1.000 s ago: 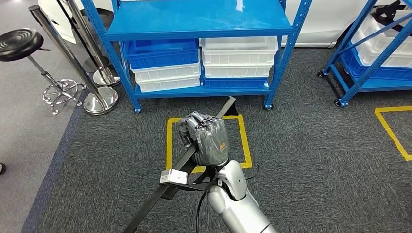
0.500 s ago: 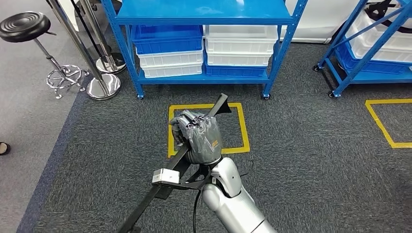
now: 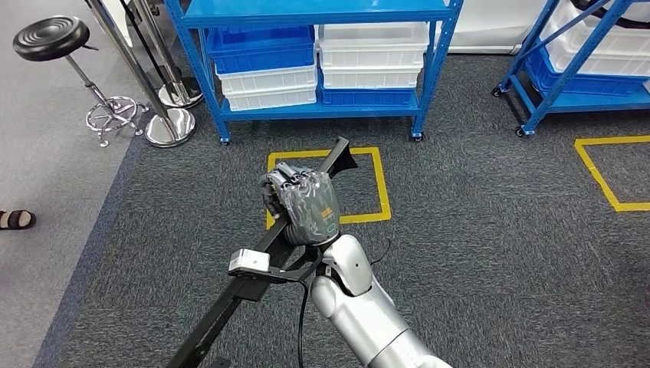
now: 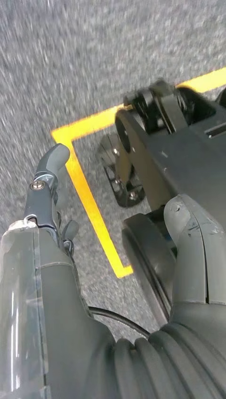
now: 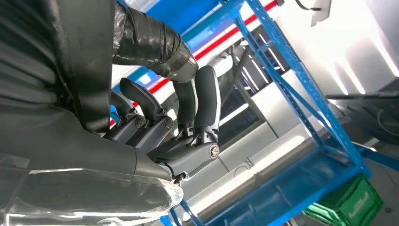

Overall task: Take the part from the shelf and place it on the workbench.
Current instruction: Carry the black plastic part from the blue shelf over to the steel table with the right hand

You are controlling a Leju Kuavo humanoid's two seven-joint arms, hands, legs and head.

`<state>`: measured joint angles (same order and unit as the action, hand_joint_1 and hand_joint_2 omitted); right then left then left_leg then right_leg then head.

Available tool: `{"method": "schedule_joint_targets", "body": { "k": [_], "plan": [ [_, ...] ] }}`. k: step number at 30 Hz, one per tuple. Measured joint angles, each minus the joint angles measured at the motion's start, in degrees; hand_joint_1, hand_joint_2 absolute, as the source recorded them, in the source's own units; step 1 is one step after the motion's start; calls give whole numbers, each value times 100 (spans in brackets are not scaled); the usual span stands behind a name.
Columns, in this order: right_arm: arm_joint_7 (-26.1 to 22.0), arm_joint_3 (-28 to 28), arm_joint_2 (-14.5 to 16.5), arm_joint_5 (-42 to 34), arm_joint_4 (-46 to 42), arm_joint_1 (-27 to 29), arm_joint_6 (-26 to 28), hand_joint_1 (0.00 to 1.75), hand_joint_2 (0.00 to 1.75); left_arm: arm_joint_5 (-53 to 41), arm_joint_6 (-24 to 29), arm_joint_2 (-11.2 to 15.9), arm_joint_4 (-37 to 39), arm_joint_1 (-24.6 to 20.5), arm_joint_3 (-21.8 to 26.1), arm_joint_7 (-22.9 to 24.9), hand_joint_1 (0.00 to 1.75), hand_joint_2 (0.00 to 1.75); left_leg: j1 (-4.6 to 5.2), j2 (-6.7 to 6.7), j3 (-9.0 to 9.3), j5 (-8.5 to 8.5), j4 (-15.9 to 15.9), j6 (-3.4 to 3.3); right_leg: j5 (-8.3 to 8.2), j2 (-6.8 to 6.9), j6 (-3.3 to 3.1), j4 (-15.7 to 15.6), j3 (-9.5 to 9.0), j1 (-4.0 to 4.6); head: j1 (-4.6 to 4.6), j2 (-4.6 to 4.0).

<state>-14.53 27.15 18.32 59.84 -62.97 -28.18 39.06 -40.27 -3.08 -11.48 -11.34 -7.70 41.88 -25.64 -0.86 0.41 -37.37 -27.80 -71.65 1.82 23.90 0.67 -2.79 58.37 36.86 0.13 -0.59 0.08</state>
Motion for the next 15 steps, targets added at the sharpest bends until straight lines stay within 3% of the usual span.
{"method": "schedule_joint_targets", "body": {
  "k": [1,3,4,5,6,7,9,11,12,13,14,15],
  "plan": [
    [-4,-28,5,8,11,0,1,175,175,-13,0,1,-1,-10,0,2,0,175,9,-5,353,22,399,-30,-60,-5,18,24,86,8,0,0],
    [-15,-66,21,19,19,-1,2,175,175,-43,1,2,-2,-38,-1,4,0,175,38,-14,970,-173,1254,-108,-185,-4,66,41,184,20,-1,0],
    [-25,-77,30,23,20,1,2,175,175,-53,2,3,-2,-49,-2,5,0,175,58,-16,1116,-263,1507,-145,-248,2,96,26,201,19,-1,0],
    [-35,-88,36,25,22,5,2,175,175,-62,2,2,-2,-55,-2,7,0,175,69,-16,1136,-267,1624,-184,-316,8,127,1,209,15,-1,0],
    [-45,-99,37,26,25,13,2,175,175,-70,2,-1,-2,-56,-2,10,0,175,62,0,1091,-204,1633,-228,-349,2,159,-16,222,9,0,1],
    [-51,-111,38,28,28,20,2,175,175,-76,2,-3,-2,-56,-2,16,0,175,51,13,1047,-130,1660,-280,-275,-11,193,20,256,6,-2,1],
    [-56,-139,32,32,33,31,2,175,175,-85,2,-9,-2,-55,-1,26,0,175,24,43,909,37,1684,-379,209,-42,251,398,393,-7,-3,1],
    [-56,-159,28,33,37,45,2,175,175,-90,2,-12,-2,-55,-1,28,0,175,29,45,707,178,1645,-412,771,-52,293,1136,559,-31,-4,0],
    [-55,-168,25,33,41,55,2,175,175,-92,1,-14,-2,-53,-1,28,0,175,30,46,599,239,1615,-406,865,-52,309,1464,595,-43,-5,0],
    [-55,-174,22,33,46,63,2,175,175,-93,1,-15,-2,-52,-1,28,0,175,29,48,487,295,1577,-395,818,-52,320,1657,564,-55,-5,0],
    [-55,-178,20,33,50,67,2,175,175,-94,2,-17,-2,-52,-1,28,0,175,27,50,372,347,1532,-381,673,-52,326,1650,435,-68,-5,0],
    [-55,-179,19,33,53,67,2,175,175,-95,2,-19,-2,-53,-1,28,0,175,26,50,264,394,1481,-363,523,-51,324,1452,209,-79,-5,1]
  ]
}}
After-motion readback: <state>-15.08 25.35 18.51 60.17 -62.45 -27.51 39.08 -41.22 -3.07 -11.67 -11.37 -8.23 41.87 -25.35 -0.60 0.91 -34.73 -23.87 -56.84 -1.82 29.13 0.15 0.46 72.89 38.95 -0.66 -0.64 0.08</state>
